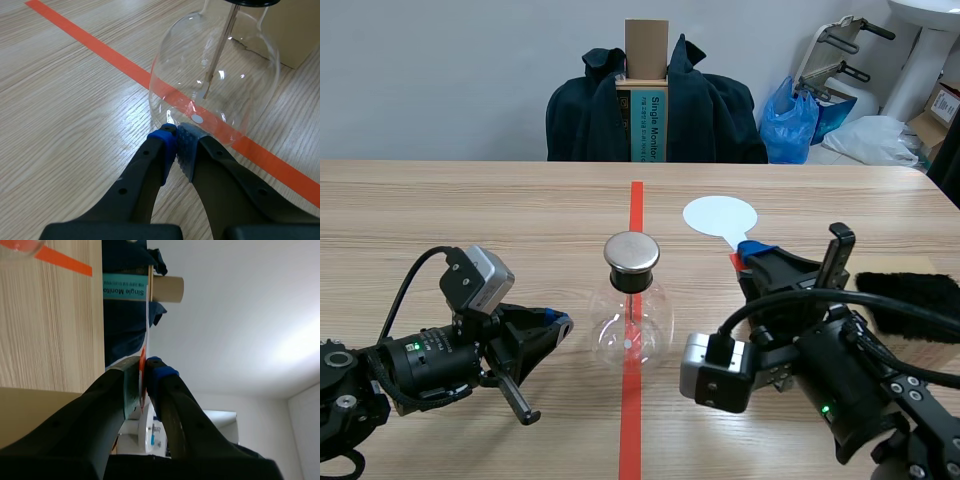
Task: Do the electroscope experiment.
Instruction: 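Move the plate toward and away from the electroscope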
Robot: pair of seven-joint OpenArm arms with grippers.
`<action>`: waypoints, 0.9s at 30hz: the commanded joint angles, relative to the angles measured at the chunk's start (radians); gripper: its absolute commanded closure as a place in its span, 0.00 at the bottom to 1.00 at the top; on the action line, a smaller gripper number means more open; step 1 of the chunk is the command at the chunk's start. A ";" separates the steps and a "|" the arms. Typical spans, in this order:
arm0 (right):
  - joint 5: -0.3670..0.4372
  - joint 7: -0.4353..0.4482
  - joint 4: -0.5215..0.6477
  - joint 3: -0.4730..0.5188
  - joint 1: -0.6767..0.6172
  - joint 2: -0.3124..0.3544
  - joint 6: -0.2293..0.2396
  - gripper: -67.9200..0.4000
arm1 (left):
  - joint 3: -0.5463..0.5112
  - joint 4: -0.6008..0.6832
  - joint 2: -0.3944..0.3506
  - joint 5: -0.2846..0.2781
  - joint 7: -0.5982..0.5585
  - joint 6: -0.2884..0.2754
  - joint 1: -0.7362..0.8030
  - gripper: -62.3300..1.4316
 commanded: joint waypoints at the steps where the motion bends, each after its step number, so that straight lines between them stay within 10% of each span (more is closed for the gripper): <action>1: 0.003 0.025 0.019 0.008 0.009 0.005 -0.011 0.98 | -0.005 0.020 0.002 -0.010 -0.019 -0.002 0.000 0.95; 27: 0.003 0.304 0.019 0.007 0.009 0.005 -0.041 0.98 | -0.005 0.020 0.002 -0.010 -0.020 -0.002 0.000 0.95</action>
